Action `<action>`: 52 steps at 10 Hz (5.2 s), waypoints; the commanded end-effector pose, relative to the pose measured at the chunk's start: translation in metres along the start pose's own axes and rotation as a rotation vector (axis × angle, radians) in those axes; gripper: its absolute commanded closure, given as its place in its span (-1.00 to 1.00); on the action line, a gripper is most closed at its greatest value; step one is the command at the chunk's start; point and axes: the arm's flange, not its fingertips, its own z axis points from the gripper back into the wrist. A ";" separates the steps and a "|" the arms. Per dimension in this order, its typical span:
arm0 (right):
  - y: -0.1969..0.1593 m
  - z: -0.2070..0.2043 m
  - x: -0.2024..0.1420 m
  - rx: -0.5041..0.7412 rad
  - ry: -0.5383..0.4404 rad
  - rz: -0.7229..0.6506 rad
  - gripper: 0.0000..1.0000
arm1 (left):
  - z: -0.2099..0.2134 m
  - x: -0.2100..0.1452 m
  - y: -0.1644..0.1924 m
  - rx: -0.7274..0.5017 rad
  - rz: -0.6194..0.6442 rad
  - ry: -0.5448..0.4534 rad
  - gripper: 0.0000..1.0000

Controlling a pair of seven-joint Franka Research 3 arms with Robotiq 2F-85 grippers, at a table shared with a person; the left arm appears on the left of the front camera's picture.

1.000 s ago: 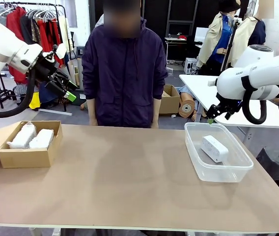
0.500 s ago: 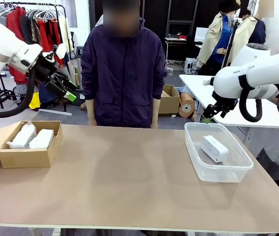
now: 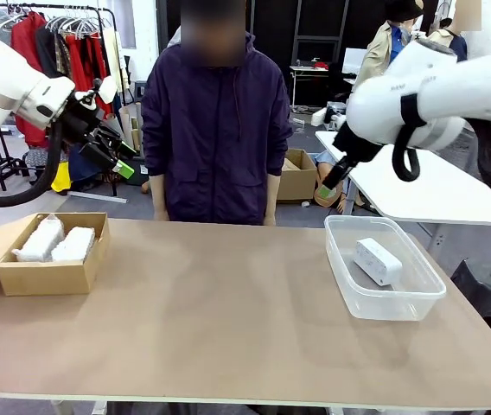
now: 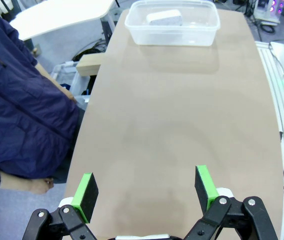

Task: Separate and place wrapped and unwrapped clocks.
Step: If the picked Digital clock is wrapped, place it in the Package Box ; if not, place it in the Organizing box.

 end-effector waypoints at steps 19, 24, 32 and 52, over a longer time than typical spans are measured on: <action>-0.067 0.025 -0.044 0.474 -0.417 0.357 -1.00 | 0.001 -0.001 -0.001 0.001 -0.014 0.001 -1.00; -0.075 0.025 -0.040 0.487 -0.375 0.339 -1.00 | 0.001 -0.001 -0.001 0.001 -0.014 0.001 -1.00; -0.075 0.025 -0.040 0.487 -0.375 0.339 -1.00 | 0.001 -0.001 -0.001 0.001 -0.014 0.001 -1.00; -0.075 0.025 -0.040 0.487 -0.375 0.339 -1.00 | 0.001 -0.001 -0.001 0.001 -0.014 0.001 -1.00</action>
